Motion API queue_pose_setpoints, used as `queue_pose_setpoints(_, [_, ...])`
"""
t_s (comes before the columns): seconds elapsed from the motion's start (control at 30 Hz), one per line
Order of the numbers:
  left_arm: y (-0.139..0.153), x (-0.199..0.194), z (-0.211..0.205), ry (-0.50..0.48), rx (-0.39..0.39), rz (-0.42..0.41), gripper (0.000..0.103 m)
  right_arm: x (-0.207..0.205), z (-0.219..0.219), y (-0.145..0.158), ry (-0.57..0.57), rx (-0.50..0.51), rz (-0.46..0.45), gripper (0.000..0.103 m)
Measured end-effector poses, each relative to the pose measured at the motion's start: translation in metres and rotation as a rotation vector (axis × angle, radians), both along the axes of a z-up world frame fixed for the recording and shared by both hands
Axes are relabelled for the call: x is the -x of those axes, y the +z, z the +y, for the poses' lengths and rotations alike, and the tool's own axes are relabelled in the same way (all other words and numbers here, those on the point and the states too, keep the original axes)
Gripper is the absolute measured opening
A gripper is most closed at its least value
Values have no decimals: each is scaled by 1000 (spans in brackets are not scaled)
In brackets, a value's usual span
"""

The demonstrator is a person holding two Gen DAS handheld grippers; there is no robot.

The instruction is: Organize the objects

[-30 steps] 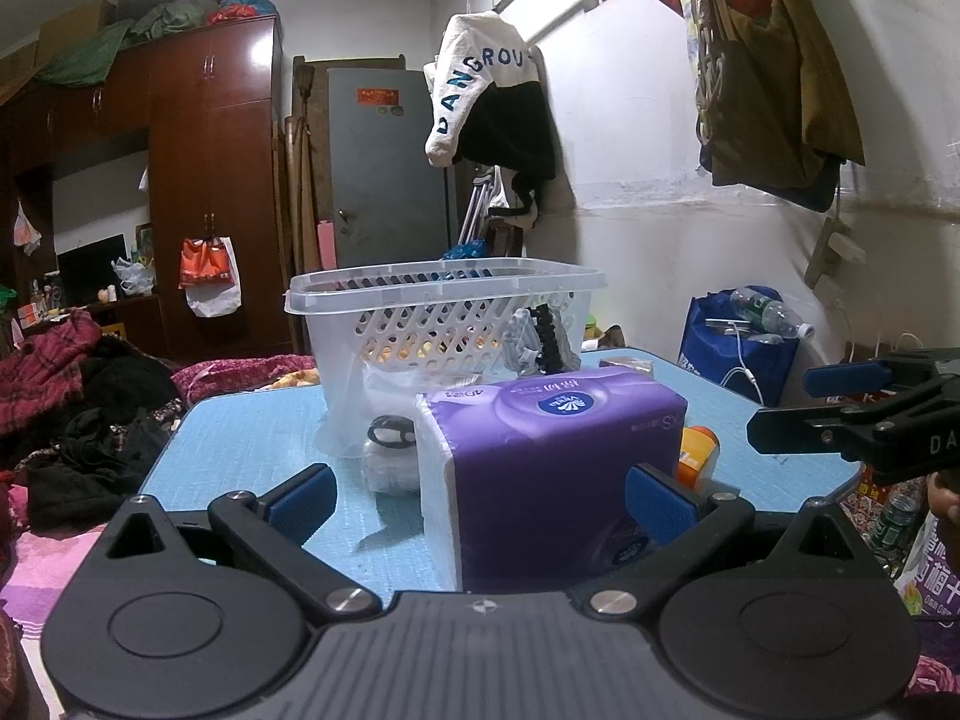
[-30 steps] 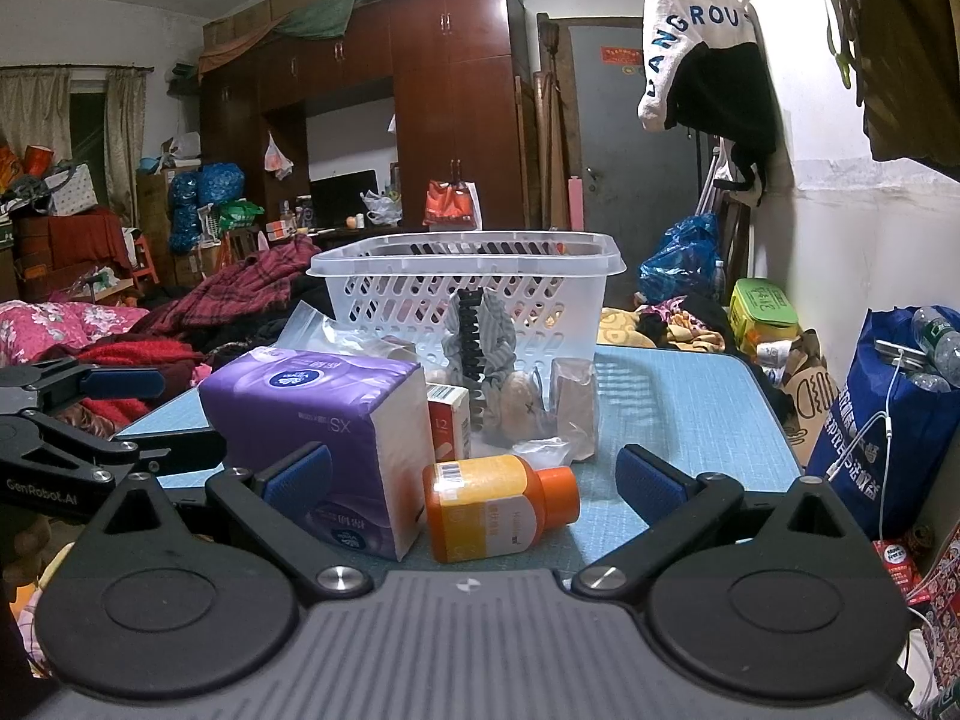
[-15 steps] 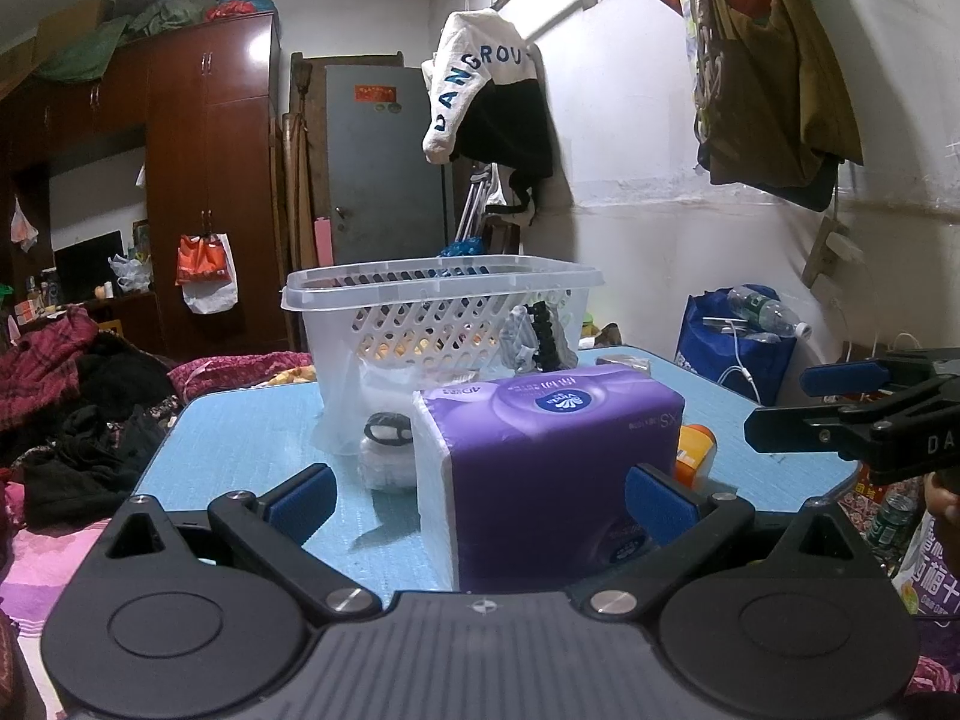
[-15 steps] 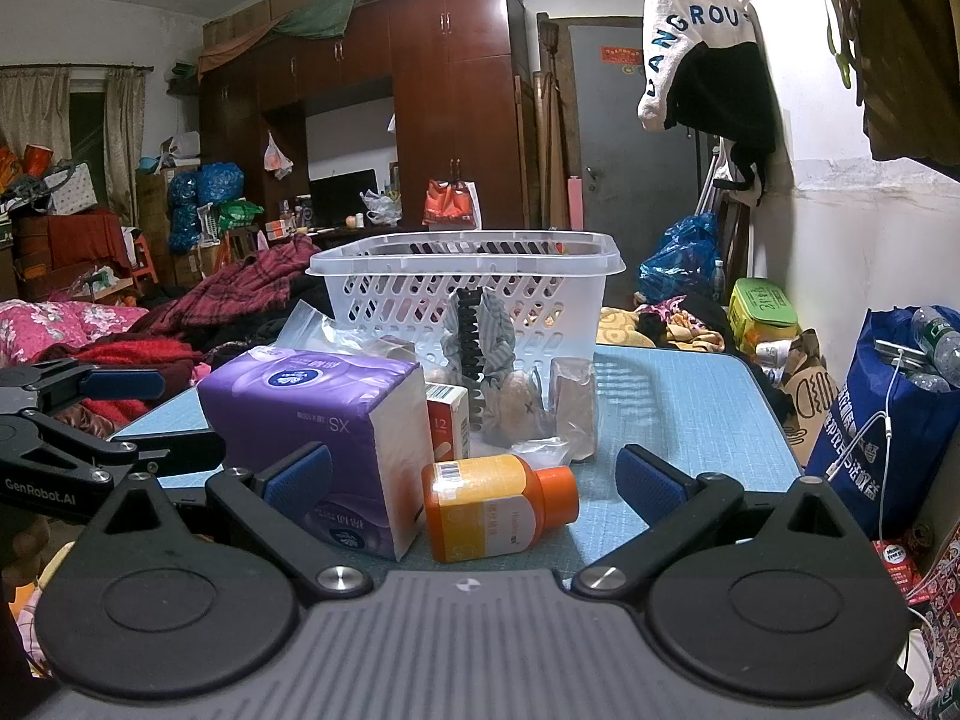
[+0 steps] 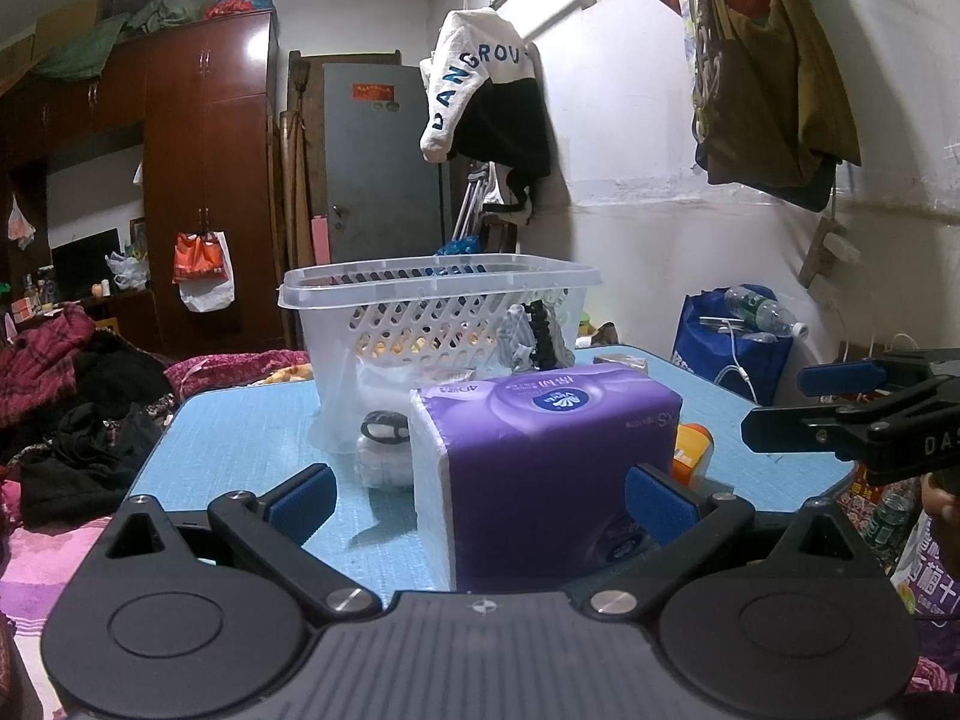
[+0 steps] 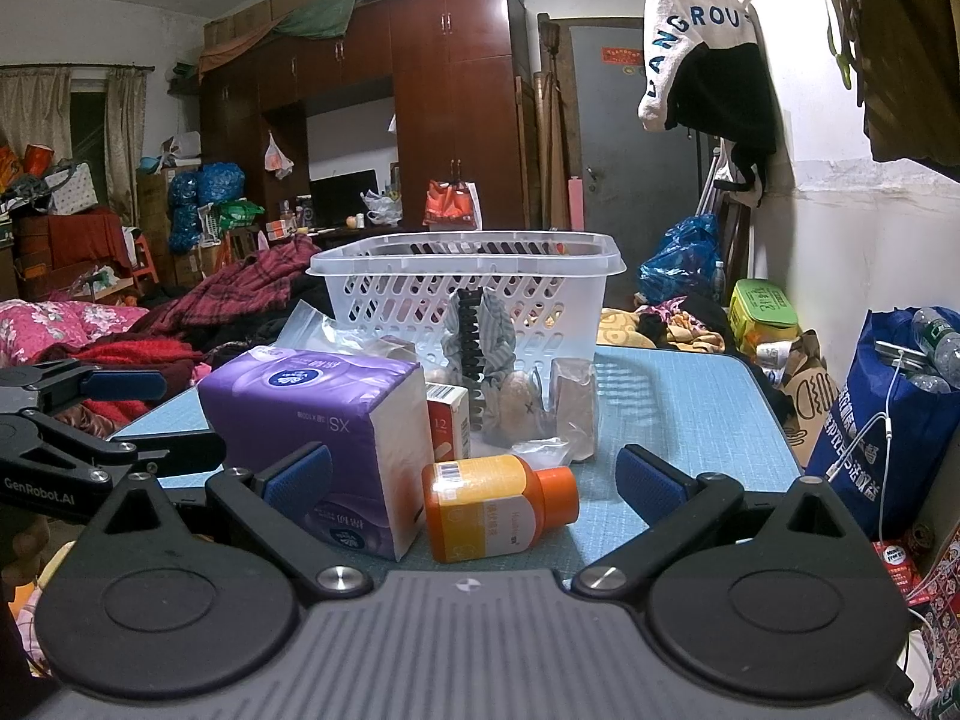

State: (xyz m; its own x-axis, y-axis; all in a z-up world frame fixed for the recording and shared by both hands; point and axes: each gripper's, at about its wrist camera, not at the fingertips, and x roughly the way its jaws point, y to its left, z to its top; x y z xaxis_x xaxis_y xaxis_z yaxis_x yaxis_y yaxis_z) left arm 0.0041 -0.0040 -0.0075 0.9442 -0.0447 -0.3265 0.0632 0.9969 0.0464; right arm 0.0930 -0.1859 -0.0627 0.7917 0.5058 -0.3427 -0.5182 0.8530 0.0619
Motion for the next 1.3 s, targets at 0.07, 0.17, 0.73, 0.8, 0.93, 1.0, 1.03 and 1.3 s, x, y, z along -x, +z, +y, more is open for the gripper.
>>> queue_pose_setpoints(0.07, [0, 0, 0, 0, 1, 1, 103, 0, 0, 0, 0, -1, 0, 103])
queue_pose_setpoints(0.17, [0, 0, 0, -2, 1, 1, 103, 0, 0, 0, 0, -2, 2, 103])
queue_pose_setpoints(0.73, [4, -2, 15, -3, 49, -48, 103, 0, 0, -3, 3, -9, -23, 103])
queue_pose_setpoints(0.8, [5, -7, 20, -7, 63, -59, 103, 0, -4, -5, 0, -79, -54, 103])
queue_pose_setpoints(0.93, [1, -23, 31, 15, 70, -17, 103, -1, -11, -8, -57, -164, -143, 103])
queue_pose_setpoints(1.0, [-3, -21, 35, -2, 72, -33, 103, -4, -9, -9, -53, -130, -160, 103])
queue_pose_setpoints(1.03, [-4, -19, 37, -26, 84, -35, 103, -6, -8, -9, -41, -110, -152, 103])
queue_pose_setpoints(1.3, [-26, -9, 41, -179, 95, -83, 102, -9, 18, -32, 194, -55, -103, 103])
